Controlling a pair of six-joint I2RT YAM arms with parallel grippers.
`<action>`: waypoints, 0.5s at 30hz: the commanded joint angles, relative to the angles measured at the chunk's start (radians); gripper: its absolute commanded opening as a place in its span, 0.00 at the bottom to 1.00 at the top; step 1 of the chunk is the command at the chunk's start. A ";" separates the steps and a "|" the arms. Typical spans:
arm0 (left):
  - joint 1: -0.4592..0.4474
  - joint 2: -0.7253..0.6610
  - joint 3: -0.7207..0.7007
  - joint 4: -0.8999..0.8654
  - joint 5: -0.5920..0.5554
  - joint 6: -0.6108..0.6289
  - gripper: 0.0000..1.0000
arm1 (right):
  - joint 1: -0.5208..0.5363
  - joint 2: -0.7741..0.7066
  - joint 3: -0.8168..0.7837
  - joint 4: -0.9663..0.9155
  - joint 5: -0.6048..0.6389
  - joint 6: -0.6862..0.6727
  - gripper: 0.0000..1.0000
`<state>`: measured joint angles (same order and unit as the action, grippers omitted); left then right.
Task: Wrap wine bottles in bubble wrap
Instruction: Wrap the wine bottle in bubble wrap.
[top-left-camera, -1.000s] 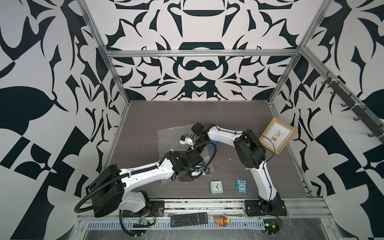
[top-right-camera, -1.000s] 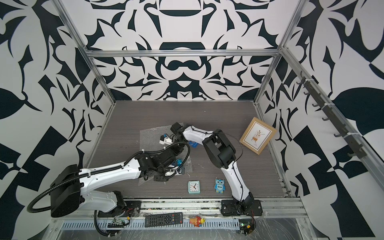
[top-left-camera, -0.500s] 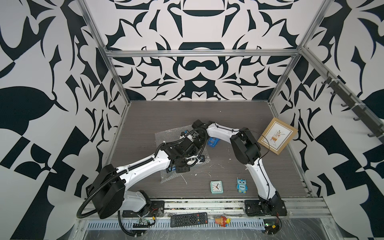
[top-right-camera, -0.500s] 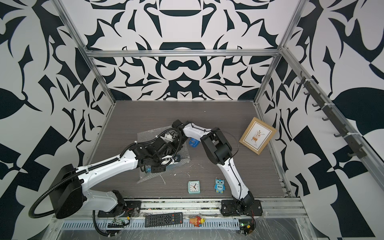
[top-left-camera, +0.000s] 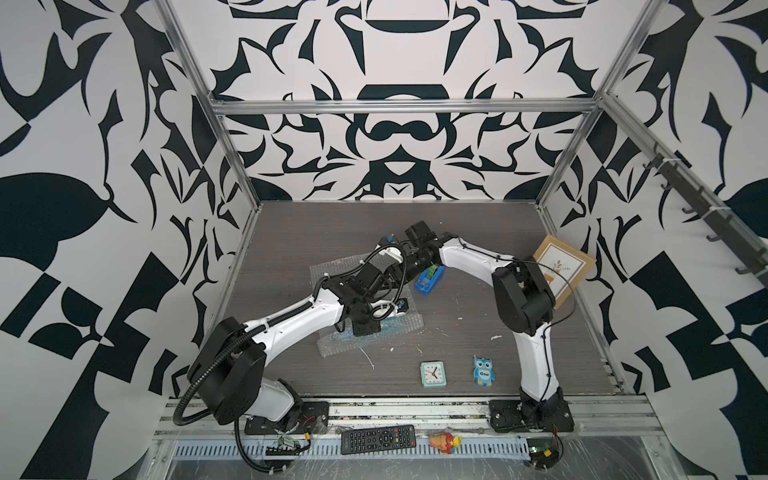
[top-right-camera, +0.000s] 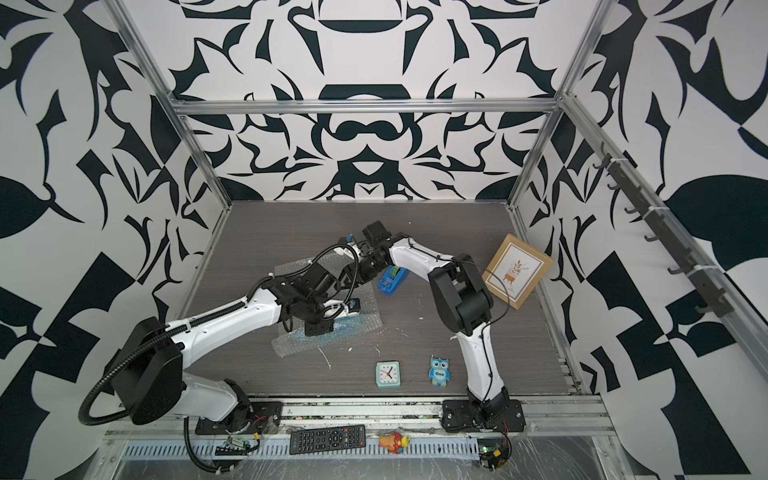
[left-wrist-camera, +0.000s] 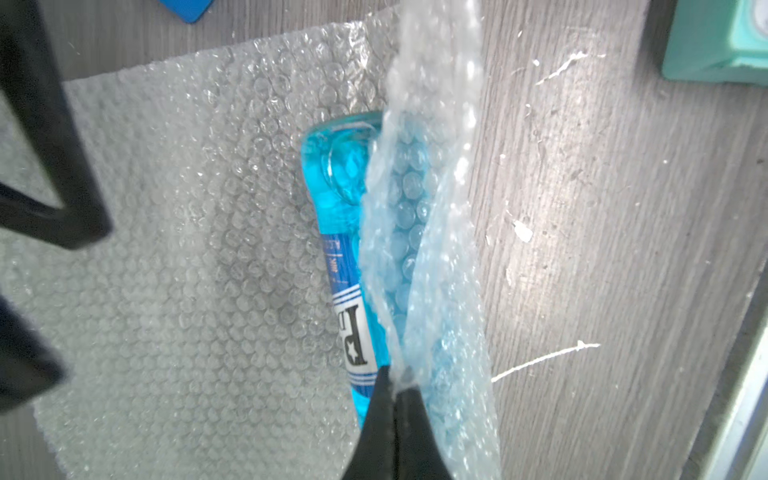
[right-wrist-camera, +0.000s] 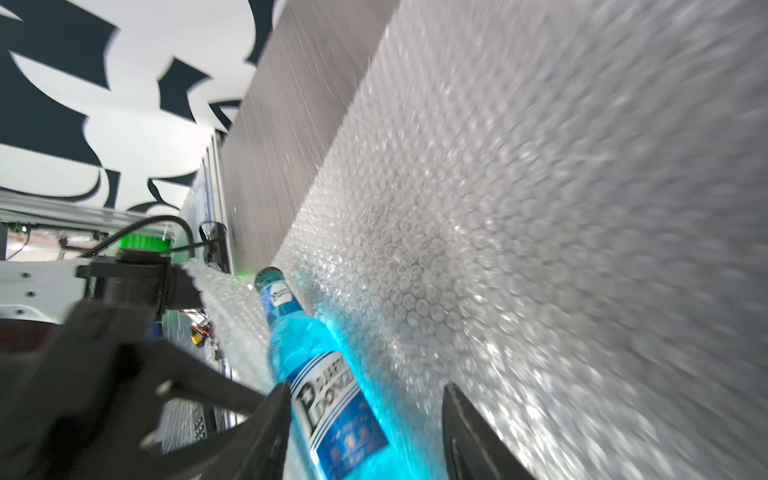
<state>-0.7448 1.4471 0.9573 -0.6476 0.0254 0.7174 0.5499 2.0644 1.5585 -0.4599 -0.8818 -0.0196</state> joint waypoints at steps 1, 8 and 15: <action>0.016 0.007 0.028 -0.008 0.050 0.028 0.00 | -0.037 -0.123 -0.100 0.116 0.015 0.030 0.60; 0.053 0.030 0.028 -0.003 0.065 0.015 0.00 | -0.094 -0.377 -0.458 0.323 0.057 0.052 0.62; 0.089 0.064 0.017 0.024 0.105 -0.028 0.00 | -0.097 -0.552 -0.707 0.506 0.122 0.148 0.66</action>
<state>-0.6647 1.4967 0.9703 -0.6285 0.0906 0.6987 0.4511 1.5532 0.8776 -0.0910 -0.7895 0.0799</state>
